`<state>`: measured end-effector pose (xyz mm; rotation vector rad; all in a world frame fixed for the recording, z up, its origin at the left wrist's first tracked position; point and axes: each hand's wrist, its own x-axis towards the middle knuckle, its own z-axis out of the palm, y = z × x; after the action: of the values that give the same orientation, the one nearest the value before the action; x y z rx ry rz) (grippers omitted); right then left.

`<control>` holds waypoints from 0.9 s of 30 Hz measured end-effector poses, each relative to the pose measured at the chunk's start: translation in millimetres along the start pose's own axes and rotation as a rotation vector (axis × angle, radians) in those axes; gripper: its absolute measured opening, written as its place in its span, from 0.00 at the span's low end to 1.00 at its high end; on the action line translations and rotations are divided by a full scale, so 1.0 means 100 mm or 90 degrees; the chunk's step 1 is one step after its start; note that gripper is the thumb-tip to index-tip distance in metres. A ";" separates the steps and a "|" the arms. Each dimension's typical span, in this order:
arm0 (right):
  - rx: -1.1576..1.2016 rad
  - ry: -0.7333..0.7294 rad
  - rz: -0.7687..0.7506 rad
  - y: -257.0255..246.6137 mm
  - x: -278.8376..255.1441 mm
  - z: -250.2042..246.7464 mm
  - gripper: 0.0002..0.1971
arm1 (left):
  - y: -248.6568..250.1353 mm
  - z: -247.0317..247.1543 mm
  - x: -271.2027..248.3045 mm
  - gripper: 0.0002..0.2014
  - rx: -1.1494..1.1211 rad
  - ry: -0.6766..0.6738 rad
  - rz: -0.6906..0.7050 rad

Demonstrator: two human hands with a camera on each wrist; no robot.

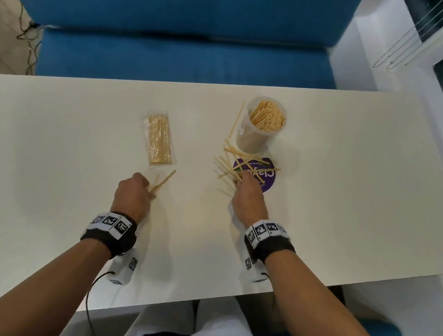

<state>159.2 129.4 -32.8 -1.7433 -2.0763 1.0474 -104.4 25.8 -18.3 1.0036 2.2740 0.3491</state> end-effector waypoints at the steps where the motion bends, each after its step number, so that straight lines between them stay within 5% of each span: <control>1: 0.006 0.010 -0.010 0.00 -0.01 0.01 0.15 | 0.01 0.00 0.00 0.14 -0.009 0.002 -0.019; 5: 0.000 0.057 0.010 -0.03 0.05 -0.08 0.12 | 0.04 -0.01 -0.02 0.09 -0.017 0.004 -0.038; 12: -0.199 -0.034 0.007 -0.02 0.41 -0.29 0.36 | 0.14 -0.01 -0.09 0.06 0.136 -0.045 0.034; 18: -0.245 -0.034 -0.065 -0.03 0.26 -0.20 0.26 | 0.16 0.10 -0.14 0.07 0.161 -0.015 0.068; 22: -0.151 -0.024 -0.101 -0.13 0.08 -0.20 0.17 | 0.34 0.09 -0.09 0.04 0.035 -0.015 0.038; 27: -0.184 -0.042 -0.041 -0.47 0.55 -0.23 0.25 | 0.48 0.04 0.03 0.05 -0.142 -0.048 -0.007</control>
<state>122.0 187.4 -0.3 -1.7733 -2.4088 0.8307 -75.8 60.5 -0.2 0.8754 2.1172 0.5384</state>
